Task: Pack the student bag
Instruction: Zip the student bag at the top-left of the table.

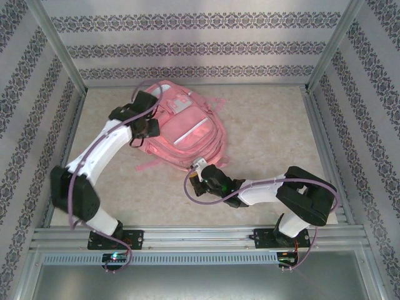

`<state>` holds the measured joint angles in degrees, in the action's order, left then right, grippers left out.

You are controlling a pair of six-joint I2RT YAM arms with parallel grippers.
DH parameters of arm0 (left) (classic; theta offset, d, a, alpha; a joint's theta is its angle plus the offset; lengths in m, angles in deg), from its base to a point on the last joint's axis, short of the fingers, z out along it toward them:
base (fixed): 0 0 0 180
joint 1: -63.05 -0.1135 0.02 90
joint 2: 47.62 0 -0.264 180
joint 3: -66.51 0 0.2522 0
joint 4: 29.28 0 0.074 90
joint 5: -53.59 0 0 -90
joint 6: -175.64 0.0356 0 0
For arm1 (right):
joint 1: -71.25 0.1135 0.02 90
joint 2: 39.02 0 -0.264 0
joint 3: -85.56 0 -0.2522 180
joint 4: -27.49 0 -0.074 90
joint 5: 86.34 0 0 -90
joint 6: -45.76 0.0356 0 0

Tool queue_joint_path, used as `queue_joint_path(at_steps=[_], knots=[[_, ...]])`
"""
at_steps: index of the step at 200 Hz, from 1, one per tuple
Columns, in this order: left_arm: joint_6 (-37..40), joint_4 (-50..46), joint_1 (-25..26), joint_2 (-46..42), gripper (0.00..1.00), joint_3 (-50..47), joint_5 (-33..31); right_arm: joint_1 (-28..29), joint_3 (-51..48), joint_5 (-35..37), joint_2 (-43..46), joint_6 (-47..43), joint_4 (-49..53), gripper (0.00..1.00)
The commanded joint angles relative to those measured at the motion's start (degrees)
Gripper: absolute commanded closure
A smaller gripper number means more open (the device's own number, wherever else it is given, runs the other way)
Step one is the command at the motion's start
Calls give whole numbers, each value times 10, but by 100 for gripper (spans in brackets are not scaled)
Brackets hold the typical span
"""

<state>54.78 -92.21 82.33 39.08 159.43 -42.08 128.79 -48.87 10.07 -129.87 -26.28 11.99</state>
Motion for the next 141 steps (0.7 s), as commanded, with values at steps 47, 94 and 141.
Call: queue_joint_path(at_steps=[47, 94, 141], knots=[[-329, 221, 42, -168, 44, -258, 220, 9, -6, -2, -15, 39, -58, 100], [-377, 322, 70, -128, 44, -297, 246, 10, -15, 1, -17, 51, -72, 100], [-385, 336, 82, -110, 49, -298, 244, 10, -21, 13, -14, 58, -76, 100]])
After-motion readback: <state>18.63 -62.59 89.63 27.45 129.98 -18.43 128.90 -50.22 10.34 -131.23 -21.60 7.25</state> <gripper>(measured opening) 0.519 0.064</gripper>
